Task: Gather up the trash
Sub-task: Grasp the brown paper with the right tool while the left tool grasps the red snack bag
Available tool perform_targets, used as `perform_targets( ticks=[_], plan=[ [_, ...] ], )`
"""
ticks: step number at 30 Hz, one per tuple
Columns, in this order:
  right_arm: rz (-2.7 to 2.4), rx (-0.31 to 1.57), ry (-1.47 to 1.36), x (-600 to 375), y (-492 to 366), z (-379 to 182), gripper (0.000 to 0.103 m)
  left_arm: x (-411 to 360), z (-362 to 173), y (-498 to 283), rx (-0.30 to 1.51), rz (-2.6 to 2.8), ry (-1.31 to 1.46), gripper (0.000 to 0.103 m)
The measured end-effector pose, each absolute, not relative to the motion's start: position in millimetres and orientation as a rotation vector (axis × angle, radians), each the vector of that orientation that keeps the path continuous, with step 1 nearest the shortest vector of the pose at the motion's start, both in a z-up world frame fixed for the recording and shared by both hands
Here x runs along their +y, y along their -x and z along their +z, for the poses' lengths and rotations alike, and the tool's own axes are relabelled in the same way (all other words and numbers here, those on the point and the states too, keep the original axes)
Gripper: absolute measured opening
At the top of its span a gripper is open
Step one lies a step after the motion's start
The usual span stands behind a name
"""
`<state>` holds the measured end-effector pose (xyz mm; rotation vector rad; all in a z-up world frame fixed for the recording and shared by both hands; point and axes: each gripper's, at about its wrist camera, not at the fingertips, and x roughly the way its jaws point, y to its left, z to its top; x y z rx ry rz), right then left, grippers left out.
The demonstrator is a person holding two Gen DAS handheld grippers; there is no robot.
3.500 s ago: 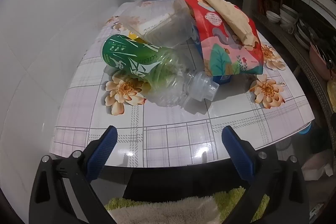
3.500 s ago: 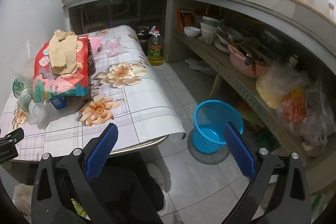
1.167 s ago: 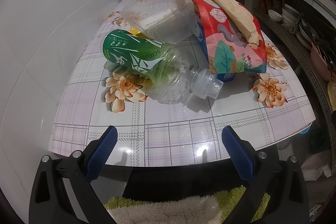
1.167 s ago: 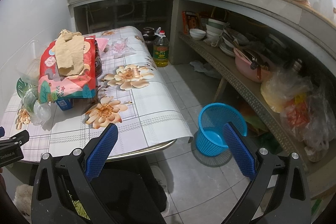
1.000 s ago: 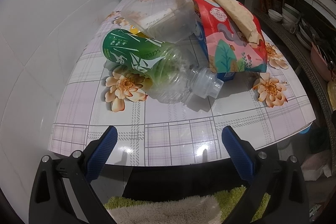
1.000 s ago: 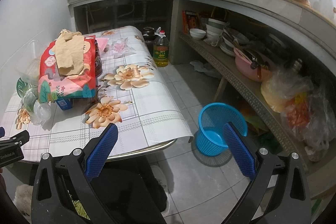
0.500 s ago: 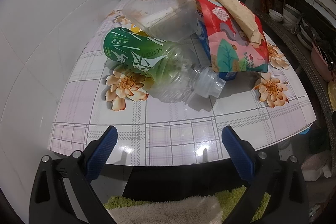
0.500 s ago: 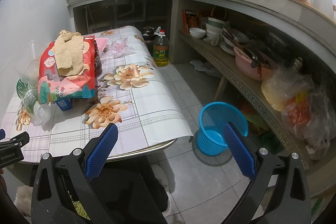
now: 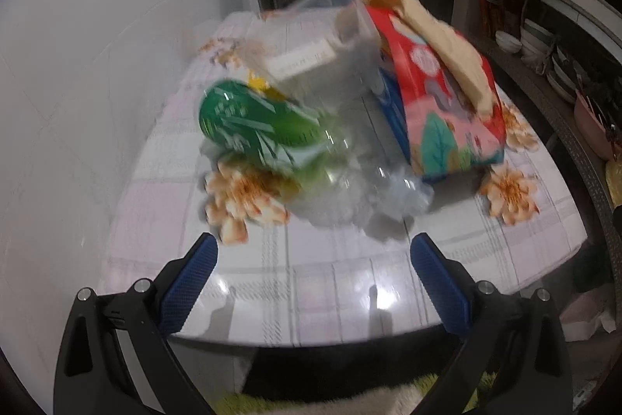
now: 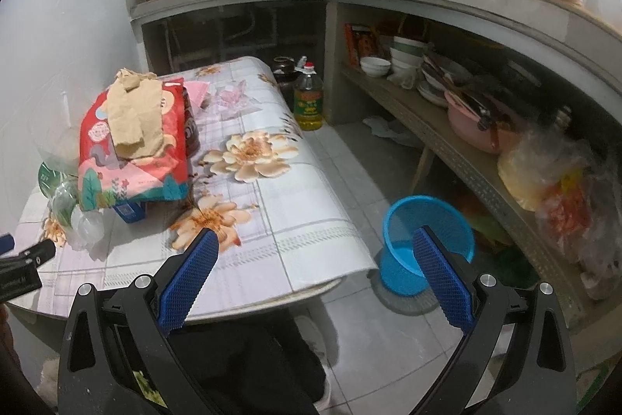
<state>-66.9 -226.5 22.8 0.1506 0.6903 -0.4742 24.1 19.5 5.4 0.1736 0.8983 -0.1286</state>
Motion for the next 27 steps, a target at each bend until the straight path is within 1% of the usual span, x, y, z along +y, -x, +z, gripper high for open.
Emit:
perform_targets(
  ticks=[7,11,14,20,22,24,25,27],
  plan=[
    [-0.394,0.618,-0.171,-229.3,43.5,34.4,0.095,25.2,16.4,-48.9,0.841,-0.231,-0.171,0.097],
    [-0.329,0.582,-0.177,-226.7,23.2,41.9,0.095,30.8,21.9,-58.0,0.783,-0.37,-0.111,0.097],
    [-0.295,0.571,-0.172,-225.6,3.8,45.5,0.095,34.5,27.8,-64.9,0.723,-0.492,-0.02,0.097],
    [-0.139,0.58,-0.231,-223.9,-43.8,50.0,0.095,17.3,41.8,-76.1,0.661,-0.624,-0.004,0.097],
    [-0.06,0.584,-0.262,-222.5,-57.9,50.3,0.095,12.5,44.8,-76.5,0.641,-0.663,-0.013,0.092],
    [0.04,0.605,-0.305,-223.2,-78.8,50.1,0.094,4.3,43.7,-78.5,0.637,-0.688,-0.051,0.083],
    [0.062,0.611,-0.313,-222.7,-84.1,50.4,0.092,-0.6,43.0,-79.8,0.639,-0.693,-0.07,0.081],
    [0.124,0.631,-0.314,-218.9,-102.3,50.9,0.09,-9.9,38.0,-84.0,0.663,-0.697,-0.099,0.073]
  ],
)
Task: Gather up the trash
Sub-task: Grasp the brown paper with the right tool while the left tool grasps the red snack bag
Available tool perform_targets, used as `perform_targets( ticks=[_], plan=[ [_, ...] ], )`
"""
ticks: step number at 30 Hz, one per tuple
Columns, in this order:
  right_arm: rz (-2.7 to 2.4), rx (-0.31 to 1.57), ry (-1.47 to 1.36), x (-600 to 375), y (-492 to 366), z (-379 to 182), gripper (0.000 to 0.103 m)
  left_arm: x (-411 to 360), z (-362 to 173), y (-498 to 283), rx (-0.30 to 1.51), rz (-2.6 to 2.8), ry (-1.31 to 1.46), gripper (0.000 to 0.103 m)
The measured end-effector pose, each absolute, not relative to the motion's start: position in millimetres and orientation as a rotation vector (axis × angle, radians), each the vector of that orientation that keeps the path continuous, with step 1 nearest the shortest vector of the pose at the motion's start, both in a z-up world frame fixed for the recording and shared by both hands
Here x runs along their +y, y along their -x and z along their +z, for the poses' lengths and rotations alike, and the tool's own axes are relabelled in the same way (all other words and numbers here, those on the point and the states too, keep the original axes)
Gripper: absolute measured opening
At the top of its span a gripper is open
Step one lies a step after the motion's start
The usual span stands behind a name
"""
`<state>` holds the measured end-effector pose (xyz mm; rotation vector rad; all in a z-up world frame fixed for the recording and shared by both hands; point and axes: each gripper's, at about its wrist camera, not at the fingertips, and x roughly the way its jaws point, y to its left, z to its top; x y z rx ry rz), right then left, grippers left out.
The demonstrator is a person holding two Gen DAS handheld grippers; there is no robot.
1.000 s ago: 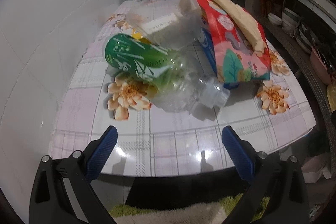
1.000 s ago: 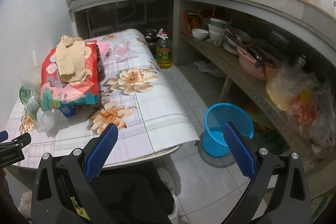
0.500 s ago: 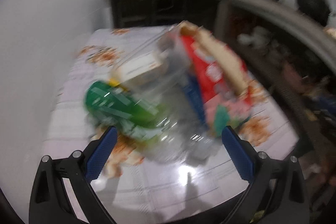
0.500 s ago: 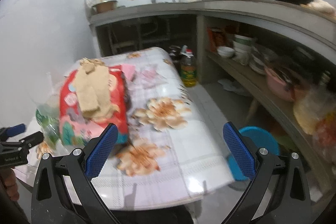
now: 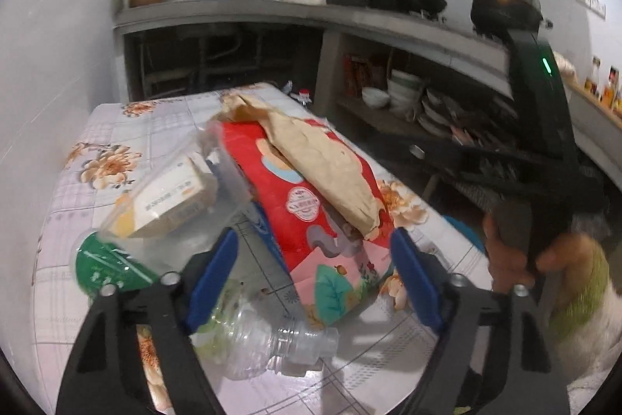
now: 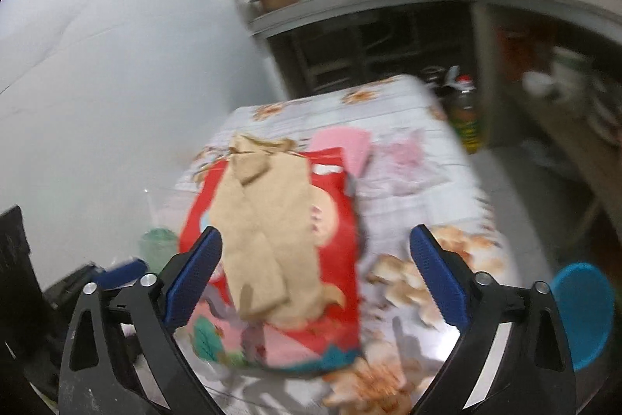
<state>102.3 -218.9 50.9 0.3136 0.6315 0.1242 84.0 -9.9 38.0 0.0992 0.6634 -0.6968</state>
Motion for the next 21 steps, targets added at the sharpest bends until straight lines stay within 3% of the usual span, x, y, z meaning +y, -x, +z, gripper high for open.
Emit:
perform_targets(
  ticks=[7,14,17,20,21],
  plan=[
    [0.232,0.693,-0.245,-199.1,-138.6,59.1,0.078,-26.4,18.3,-100.6,0.774,-0.682,-0.133,0.056],
    [0.268,0.742,-0.153,-187.2,-161.7,54.2,0.063,-29.9,9.3,-111.6,0.829,-0.696,-0.109,0.027],
    [0.279,0.775,-0.111,-179.5,-166.6,49.5,0.056,-30.5,8.9,-114.5,0.825,-0.712,-0.103,0.019],
    [0.276,0.797,-0.104,-178.4,-168.7,47.5,0.044,-31.4,9.7,-112.5,0.815,-0.724,-0.098,0.013],
    [0.277,0.801,-0.109,-179.0,-168.8,48.1,0.033,-31.2,10.1,-111.7,0.813,-0.728,-0.095,0.012]
  ],
)
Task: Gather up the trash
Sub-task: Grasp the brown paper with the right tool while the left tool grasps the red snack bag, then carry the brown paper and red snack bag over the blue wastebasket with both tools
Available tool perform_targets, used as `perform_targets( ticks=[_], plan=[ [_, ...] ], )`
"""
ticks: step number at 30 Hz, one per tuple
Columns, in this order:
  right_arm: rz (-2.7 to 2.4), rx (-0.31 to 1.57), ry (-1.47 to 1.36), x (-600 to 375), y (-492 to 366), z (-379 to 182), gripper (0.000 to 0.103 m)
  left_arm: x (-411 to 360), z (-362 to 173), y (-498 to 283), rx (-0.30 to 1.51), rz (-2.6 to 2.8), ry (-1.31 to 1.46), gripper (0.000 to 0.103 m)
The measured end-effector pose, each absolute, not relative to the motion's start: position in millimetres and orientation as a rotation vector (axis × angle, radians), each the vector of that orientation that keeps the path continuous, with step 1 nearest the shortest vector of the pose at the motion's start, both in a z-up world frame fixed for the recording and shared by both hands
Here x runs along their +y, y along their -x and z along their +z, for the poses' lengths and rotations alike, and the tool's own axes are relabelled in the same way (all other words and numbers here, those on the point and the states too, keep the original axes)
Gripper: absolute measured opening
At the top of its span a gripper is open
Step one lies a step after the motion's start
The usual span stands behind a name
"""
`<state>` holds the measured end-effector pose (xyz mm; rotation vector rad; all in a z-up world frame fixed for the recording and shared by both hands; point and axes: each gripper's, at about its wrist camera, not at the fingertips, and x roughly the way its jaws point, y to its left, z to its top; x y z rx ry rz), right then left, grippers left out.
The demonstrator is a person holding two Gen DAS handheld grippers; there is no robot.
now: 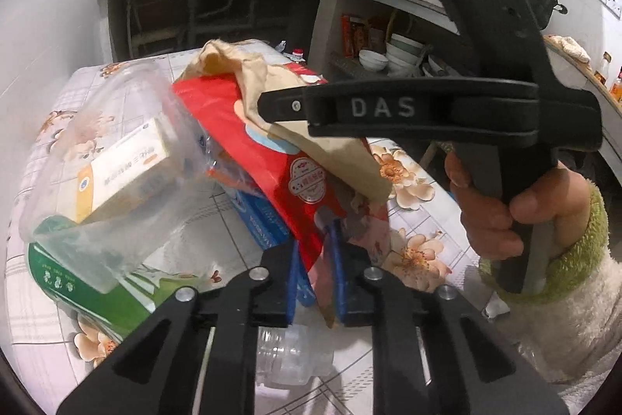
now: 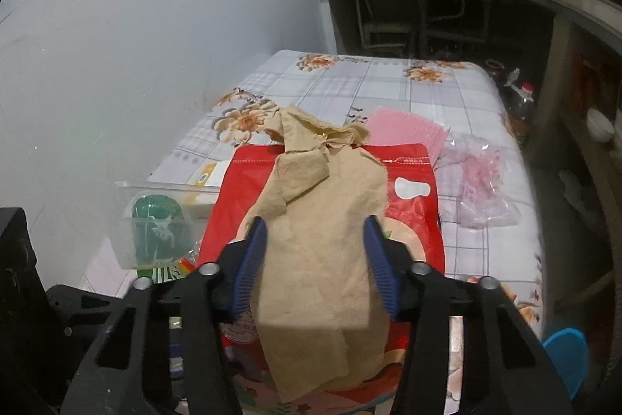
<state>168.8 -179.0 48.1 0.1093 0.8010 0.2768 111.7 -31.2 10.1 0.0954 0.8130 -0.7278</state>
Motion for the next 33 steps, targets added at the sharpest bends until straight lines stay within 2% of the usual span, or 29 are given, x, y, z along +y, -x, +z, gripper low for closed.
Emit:
perform_targets(
  ticks=[1,3,6,10,18,33],
  plan=[
    [0.281,0.805,-0.118,-179.5,-168.3,49.3,0.02,-31.2,11.2,-110.7,0.809,-0.732,-0.092,0.011],
    [0.29,0.816,-0.147,-183.6,-169.7,50.7,0.005,-31.2,13.5,-108.9,0.794,-0.743,-0.087,0.008],
    [0.311,0.799,-0.211,-191.7,-174.5,53.9,0.0,-31.8,19.5,-104.2,0.757,-0.756,-0.088,0.005],
    [0.309,0.703,-0.241,-199.7,-170.1,77.0,0.0,-33.6,30.5,-96.2,0.702,-0.769,-0.089,0.001],
    [0.256,0.453,-0.294,-230.1,-148.3,139.3,0.0,-39.5,48.8,-88.2,0.62,-0.785,-0.088,0.0],
    [0.026,0.165,-0.323,-311.0,-68.4,207.9,0.0,-65.1,71.5,-62.5,0.524,-0.91,-0.076,0.0]
  ],
)
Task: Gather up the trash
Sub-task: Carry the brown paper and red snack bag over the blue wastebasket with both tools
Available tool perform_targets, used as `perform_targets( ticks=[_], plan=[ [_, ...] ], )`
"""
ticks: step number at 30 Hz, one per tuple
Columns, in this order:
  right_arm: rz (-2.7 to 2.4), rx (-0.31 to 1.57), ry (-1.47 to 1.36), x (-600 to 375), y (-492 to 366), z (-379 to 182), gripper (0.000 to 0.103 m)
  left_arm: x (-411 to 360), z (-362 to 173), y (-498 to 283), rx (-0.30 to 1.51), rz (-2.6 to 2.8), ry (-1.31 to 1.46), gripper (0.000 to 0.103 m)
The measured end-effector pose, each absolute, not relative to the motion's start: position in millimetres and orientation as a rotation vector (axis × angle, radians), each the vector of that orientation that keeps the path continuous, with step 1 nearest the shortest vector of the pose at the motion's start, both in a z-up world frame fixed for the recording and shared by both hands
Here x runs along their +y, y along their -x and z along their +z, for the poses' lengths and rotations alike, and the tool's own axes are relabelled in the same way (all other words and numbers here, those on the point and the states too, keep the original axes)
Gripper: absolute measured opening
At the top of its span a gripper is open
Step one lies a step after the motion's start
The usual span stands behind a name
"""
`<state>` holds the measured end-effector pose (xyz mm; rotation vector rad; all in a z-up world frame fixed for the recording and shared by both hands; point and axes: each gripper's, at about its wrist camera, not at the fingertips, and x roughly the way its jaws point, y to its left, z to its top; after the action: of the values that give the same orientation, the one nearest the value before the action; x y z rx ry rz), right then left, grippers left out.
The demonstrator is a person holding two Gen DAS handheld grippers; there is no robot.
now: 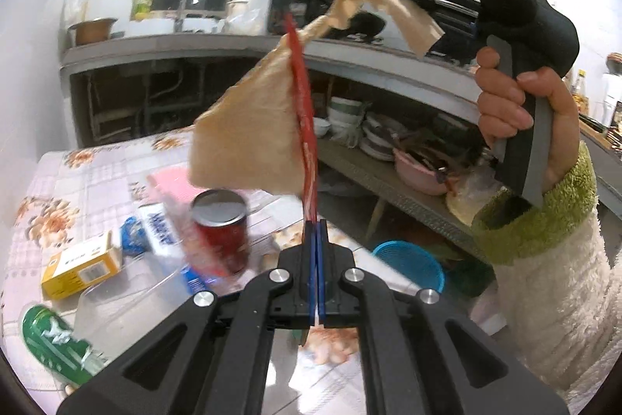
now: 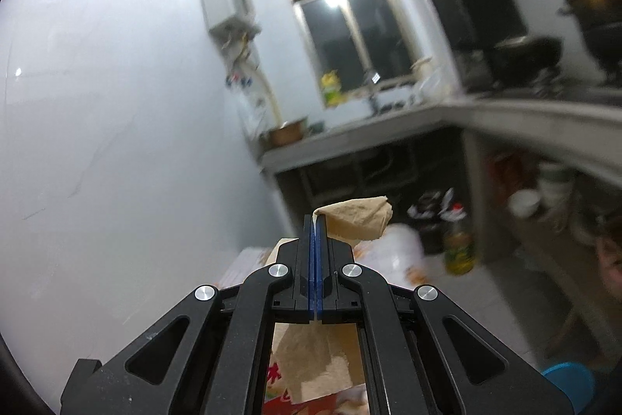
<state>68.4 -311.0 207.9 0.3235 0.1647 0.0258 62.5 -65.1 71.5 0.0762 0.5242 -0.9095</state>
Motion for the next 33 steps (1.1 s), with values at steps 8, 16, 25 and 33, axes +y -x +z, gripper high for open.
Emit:
perform_targets(
  ticks=[8,16,25,33],
  plan=[
    [-0.149,0.094,-0.351,-364.3,-4.7,211.5,0.0,-108.5,70.0,-44.1,0.586,-1.04,-0.075,0.0],
    [-0.355,0.128,-0.432,-419.3,53.1,182.4,0.0,-161.5,39.2,-37.4,0.763,-1.139,-0.13,0.0],
    [-0.469,0.204,-0.528,-460.4,94.4,130.0,0.0,-189.4,38.4,-48.6,0.829,-1.137,-0.1,0.0],
    [-0.488,0.327,-0.604,-487.7,85.6,71.1,0.0,-217.8,33.3,-76.3,0.886,-1.108,-0.055,0.0]
  ],
)
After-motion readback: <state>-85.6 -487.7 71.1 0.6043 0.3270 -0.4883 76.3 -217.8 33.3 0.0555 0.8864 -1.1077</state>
